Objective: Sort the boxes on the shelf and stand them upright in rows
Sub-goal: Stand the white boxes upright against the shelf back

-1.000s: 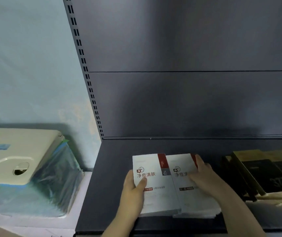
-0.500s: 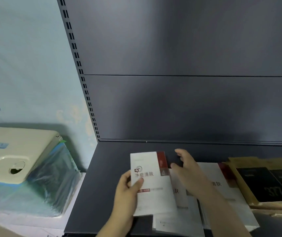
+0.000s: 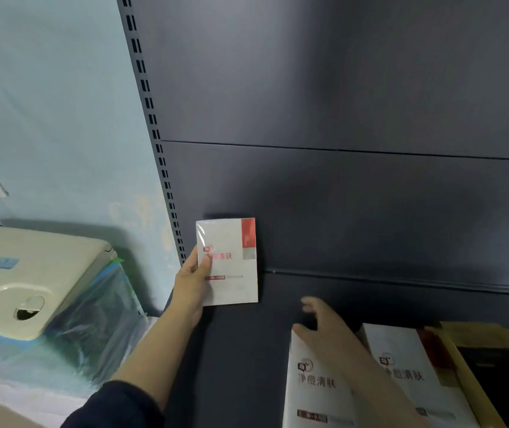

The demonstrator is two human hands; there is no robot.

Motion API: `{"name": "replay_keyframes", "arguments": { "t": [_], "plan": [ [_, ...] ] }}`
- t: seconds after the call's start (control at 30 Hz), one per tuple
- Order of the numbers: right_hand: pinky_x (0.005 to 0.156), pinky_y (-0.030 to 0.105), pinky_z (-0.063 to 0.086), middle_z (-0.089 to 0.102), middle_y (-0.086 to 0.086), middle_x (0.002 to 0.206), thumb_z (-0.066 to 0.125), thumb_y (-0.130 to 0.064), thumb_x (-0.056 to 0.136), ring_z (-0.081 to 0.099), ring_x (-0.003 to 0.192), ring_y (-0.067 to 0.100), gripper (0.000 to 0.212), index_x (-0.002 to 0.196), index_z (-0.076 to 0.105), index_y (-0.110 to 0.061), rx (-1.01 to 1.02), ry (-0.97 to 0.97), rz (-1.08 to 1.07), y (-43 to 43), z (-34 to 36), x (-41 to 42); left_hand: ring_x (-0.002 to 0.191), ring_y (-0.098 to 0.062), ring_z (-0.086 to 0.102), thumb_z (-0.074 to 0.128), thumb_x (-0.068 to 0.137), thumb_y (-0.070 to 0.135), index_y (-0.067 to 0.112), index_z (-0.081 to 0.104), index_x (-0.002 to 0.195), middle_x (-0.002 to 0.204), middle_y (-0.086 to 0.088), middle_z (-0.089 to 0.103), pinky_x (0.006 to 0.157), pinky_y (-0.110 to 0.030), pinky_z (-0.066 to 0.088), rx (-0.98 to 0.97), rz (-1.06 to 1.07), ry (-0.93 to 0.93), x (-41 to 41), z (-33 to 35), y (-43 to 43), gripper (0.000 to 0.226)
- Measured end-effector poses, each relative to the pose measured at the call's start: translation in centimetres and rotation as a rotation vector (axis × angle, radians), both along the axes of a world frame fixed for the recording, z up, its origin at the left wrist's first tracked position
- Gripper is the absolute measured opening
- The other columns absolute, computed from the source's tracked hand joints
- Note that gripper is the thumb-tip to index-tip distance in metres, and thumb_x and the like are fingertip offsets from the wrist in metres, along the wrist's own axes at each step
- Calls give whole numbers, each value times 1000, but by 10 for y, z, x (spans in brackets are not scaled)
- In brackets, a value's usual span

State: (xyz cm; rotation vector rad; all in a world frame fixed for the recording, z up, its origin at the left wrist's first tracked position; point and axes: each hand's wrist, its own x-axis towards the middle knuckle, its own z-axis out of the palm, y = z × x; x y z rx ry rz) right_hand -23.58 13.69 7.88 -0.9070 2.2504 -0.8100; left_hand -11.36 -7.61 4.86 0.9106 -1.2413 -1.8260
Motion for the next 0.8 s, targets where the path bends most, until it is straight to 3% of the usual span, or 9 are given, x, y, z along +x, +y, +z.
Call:
{"name": "replay_keyframes", "arguments": {
  "t": [0.07,0.17,0.23,0.3,0.37,0.47,0.7,0.8],
  "plan": [
    [102,30,37,47,-14,137,58,-40,91,47,123,8,58,144,34,-33,70,23,12,5,0,-6,89,-16,74,50,101,21,29,64,122,105,1,77,66,-28,60,-31,-19,-24,-5,-2,-15,27],
    [101,23,32,48,-15,134,66,-42,86,46,124,7,69,145,32,-33,156,-13,67,7,5,-11,91,-17,72,51,101,18,19,64,113,109,-3,75,70,-24,56,-60,24,-67,-17,-9,-33,18],
    [105,23,32,46,-15,134,73,-36,81,44,127,8,66,138,41,-33,292,63,174,6,6,-13,93,-16,70,52,100,19,16,61,112,109,-2,73,72,-24,55,-67,35,-87,-23,-14,-38,15],
    [108,27,30,45,-15,129,78,-36,74,45,123,9,58,126,51,-36,368,161,267,4,5,-15,99,-19,69,53,100,23,15,61,114,110,0,73,79,-33,57,-60,17,-95,-26,-19,-40,18],
    [106,28,28,45,-17,118,82,-38,68,46,112,5,51,109,52,-41,372,177,267,3,2,-15,102,-20,69,53,100,25,15,61,117,111,0,73,86,-39,57,-62,7,-95,-25,-21,-42,22],
    [98,26,31,46,-17,107,85,-36,64,48,104,2,48,93,47,-44,358,186,247,1,-1,-15,100,-18,69,53,99,21,15,62,117,108,3,74,86,-37,56,-68,12,-57,-21,-22,-43,20],
    [96,27,38,50,-15,112,85,-34,64,52,105,3,46,94,51,-38,335,202,256,2,1,-14,101,-17,67,54,99,14,20,68,113,109,2,74,88,-36,52,-13,84,48,-12,-22,-55,21],
    [92,26,46,55,-16,105,87,-32,61,56,97,1,46,93,55,-37,313,178,216,4,2,-14,94,-16,65,58,97,15,17,65,103,102,0,71,78,-28,53,6,134,46,-15,-22,-57,10]
  ]
}}
